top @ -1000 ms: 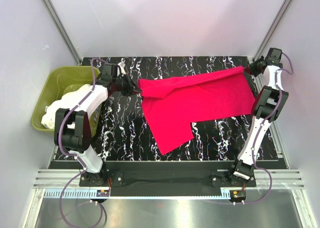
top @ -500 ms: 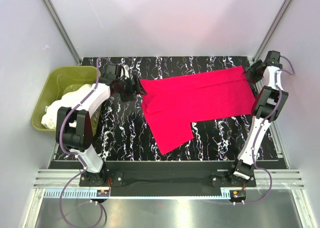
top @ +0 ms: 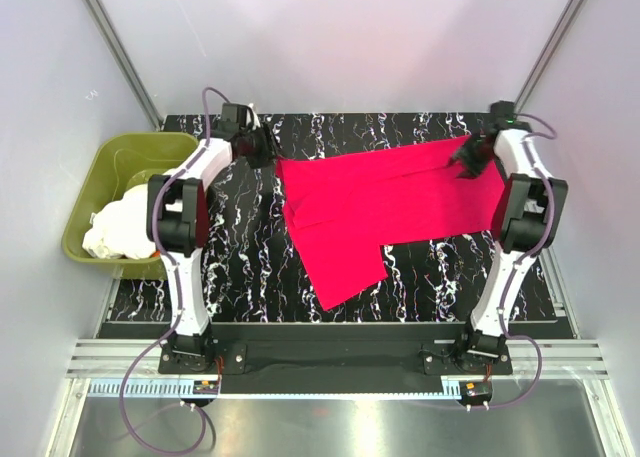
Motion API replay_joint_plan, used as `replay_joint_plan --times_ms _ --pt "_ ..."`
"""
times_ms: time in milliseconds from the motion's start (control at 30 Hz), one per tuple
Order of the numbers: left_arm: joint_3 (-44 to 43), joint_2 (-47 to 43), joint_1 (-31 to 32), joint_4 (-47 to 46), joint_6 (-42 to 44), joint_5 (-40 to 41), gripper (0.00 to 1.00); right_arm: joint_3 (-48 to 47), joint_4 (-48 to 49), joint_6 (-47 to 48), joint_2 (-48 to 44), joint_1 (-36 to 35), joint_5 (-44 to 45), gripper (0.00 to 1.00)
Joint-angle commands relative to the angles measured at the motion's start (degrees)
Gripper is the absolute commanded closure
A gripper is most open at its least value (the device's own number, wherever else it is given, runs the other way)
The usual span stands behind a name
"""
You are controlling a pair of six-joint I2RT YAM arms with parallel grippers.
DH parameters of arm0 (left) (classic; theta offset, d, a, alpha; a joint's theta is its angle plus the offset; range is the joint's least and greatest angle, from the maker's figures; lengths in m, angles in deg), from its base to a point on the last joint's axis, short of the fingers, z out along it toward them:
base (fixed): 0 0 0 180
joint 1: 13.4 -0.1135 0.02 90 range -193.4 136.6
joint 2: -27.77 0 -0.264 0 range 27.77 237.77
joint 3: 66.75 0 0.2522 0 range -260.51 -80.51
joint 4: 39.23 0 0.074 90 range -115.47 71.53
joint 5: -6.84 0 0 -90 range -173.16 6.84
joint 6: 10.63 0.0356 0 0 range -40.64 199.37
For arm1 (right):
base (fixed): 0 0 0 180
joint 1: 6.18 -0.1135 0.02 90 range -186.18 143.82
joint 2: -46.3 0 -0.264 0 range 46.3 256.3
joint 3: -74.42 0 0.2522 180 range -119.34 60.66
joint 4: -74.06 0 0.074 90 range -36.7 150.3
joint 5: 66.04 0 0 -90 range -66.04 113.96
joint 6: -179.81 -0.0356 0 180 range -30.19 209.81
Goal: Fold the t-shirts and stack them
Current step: Fold the tshirt
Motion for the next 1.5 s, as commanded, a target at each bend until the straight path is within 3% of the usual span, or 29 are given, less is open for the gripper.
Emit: replay_joint_plan --times_ms 0,67,100,367,467,600,633,733,800,833,900,967,1067,1133,1267,1467 --pt "-1.7 2.4 0.0 -6.7 -0.6 -1.2 0.46 5.1 1.3 1.3 -6.1 -6.2 -5.8 0.52" --pt "-2.2 4.1 0.0 -7.7 1.1 0.3 0.32 7.9 2.0 1.1 -7.2 -8.1 -8.2 0.52" --pt "-2.4 4.6 0.2 -7.7 1.9 0.4 0.3 8.9 2.0 0.9 -8.6 -9.3 -8.4 0.52" --pt "-3.4 10.1 0.1 -5.4 3.8 4.1 0.33 18.0 5.9 0.0 -12.9 -19.0 -13.2 0.55" --pt "-4.6 11.9 -0.5 -5.5 2.7 3.6 0.44 19.3 5.9 1.3 -12.4 -22.6 -13.6 0.59" --pt "-6.0 13.5 -1.2 -5.4 2.0 4.0 0.67 19.8 5.9 2.5 -11.2 -26.2 -13.1 0.6" --pt "-6.3 14.1 -1.4 -5.4 1.9 4.0 0.79 19.4 5.7 2.7 -10.8 -26.8 -12.7 0.61" --pt "-8.3 15.3 -1.9 -3.4 1.9 6.0 1.0 19.0 4.8 3.4 -9.8 -29.2 -12.2 0.63" --pt "-9.8 15.3 -2.1 -0.8 2.0 8.1 1.0 19.0 4.4 3.6 -9.9 -30.3 -11.4 0.63" --pt "-10.6 15.2 -2.2 0.0 2.0 9.5 0.9 19.4 4.4 3.6 -10.0 -30.7 -11.4 0.62" --pt "-11.1 14.8 -2.2 2.5 1.9 11.2 0.61 19.7 3.7 4.1 -10.6 -30.6 -10.7 0.62" --pt "-9.7 12.3 -2.0 4.0 0.9 12.0 0.43 19.0 1.9 5.5 -11.4 -30.6 -6.8 0.62" --pt "-4.7 5.7 -1.1 5.5 -0.9 15.9 0.32 17.5 -1.9 6.6 -13.4 -30.2 1.3 0.6" --pt "0.4 -0.8 -0.3 6.2 -1.9 20.3 0.32 16.8 -4.6 6.4 -14.4 -28.4 5.6 0.58" --pt "9.2 -10.9 4.5 3.6 -3.6 20.5 0.37 16.8 -6.4 5.1 -17.2 -21.2 10.0 0.5" --pt "16.3 -14.4 16.3 -0.6 -0.8 11.7 0.41 15.3 -5.8 2.2 -16.6 -10.5 8.2 0.44"
